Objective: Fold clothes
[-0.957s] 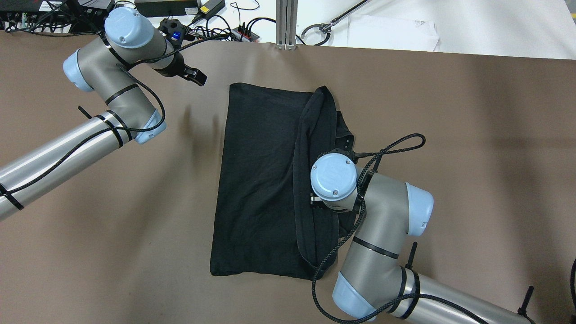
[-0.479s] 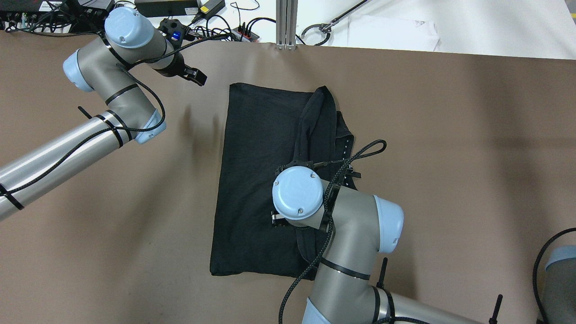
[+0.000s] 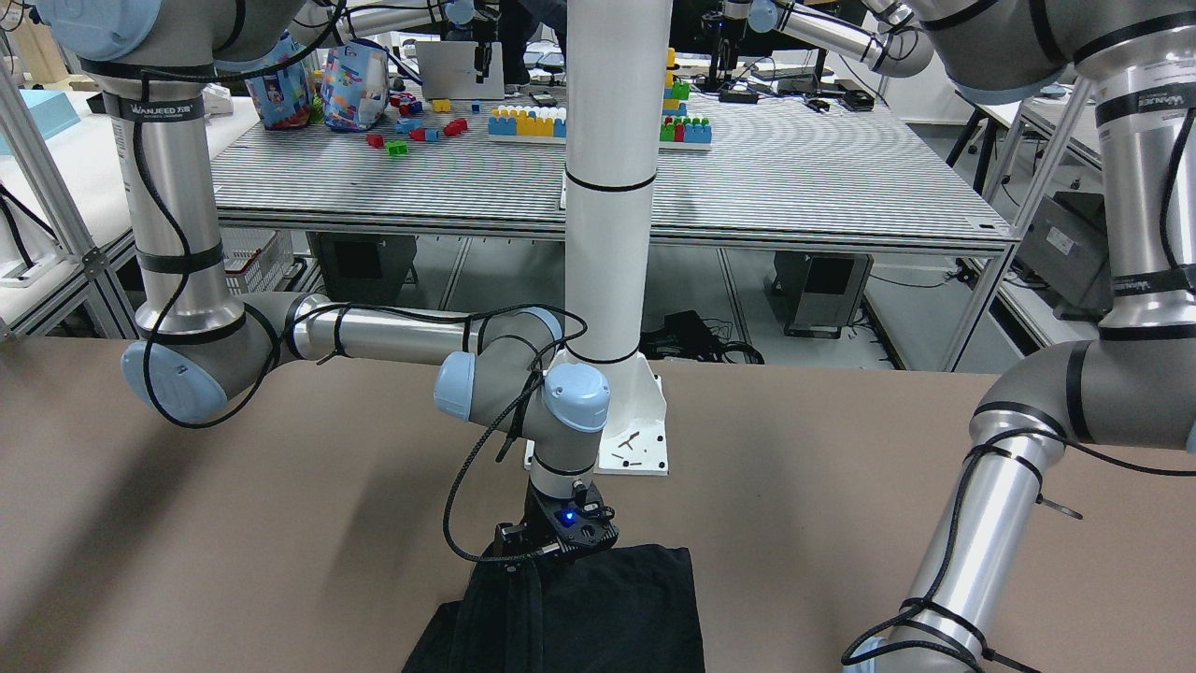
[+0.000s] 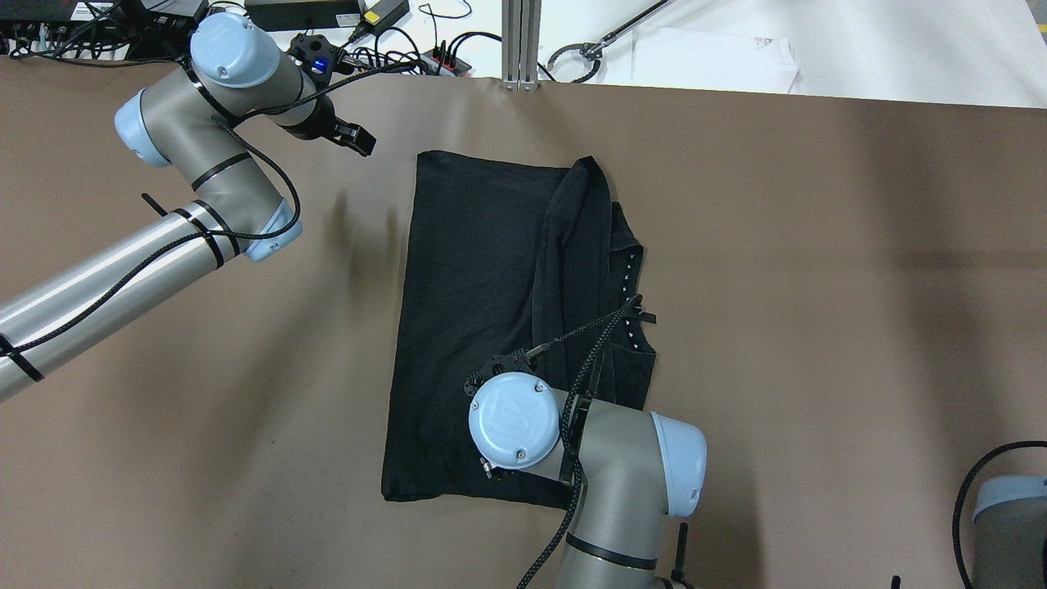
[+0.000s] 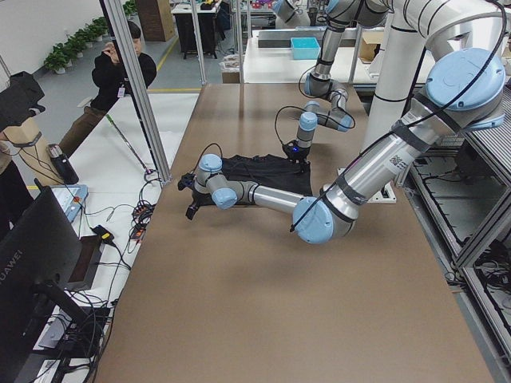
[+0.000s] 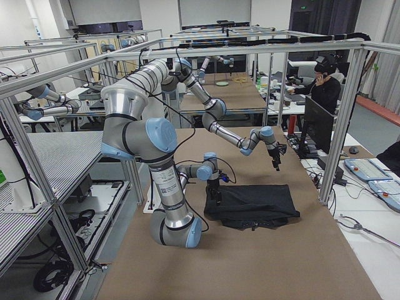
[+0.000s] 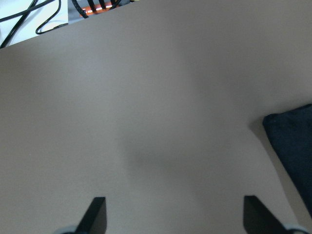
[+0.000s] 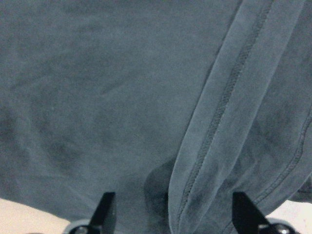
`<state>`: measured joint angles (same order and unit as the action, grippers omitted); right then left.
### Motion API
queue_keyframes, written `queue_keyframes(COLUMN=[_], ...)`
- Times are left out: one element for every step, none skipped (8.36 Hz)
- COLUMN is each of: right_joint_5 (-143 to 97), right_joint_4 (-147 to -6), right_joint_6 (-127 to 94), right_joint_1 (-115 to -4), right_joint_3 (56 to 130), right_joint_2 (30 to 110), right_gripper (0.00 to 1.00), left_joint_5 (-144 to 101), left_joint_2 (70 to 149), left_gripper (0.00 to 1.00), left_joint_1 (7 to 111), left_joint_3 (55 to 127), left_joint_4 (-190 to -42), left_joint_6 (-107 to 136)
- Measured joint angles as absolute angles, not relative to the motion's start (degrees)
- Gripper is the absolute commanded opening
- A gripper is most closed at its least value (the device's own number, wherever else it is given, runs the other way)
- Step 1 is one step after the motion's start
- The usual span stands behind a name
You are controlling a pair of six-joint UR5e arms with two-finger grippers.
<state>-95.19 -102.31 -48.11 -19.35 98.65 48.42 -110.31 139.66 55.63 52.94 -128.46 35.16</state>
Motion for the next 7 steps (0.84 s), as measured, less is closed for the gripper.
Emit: queue_keyframes(right_joint_5=[-94.92, -94.77, -94.7, -94.68, -94.67, -94.66, -94.66], right_joint_4=[-102.27, -102.24, -102.23, -102.22, -102.25, -102.25, -102.23], right_joint_6=[-45.94, -44.28, -42.61, -41.48, -40.93, -40.73, -40.65], right_joint_1=[-19.08, -18.97, -18.94, -18.92, -18.9, -18.9, -18.9], right_joint_3=[98.69, 98.69, 98.7, 98.71, 98.75, 98.77, 98.78], right_joint_2=[49.13, 49.75, 50.27, 50.6, 50.7, 50.7, 50.71], right_gripper=[0.53, 0.51, 0.51, 0.51, 0.5, 0.43, 0.36], left_joint_5=[-110.31, -110.34, -110.36, -110.35, -110.35, -110.34, -110.32], left_joint_2=[139.64, 139.64, 139.64, 139.64, 139.65, 139.66, 139.66], left_gripper=[1.0, 1.0, 1.0, 1.0, 1.0, 1.0, 1.0], left_joint_1=[55.64, 55.64, 55.63, 55.64, 55.64, 55.64, 55.63], left_joint_3=[52.95, 52.94, 52.93, 52.92, 52.91, 52.91, 52.91], left_joint_4=[-128.47, -128.48, -128.49, -128.49, -128.5, -128.49, -128.46], left_joint_6=[35.16, 35.16, 35.16, 35.16, 35.16, 35.16, 35.16])
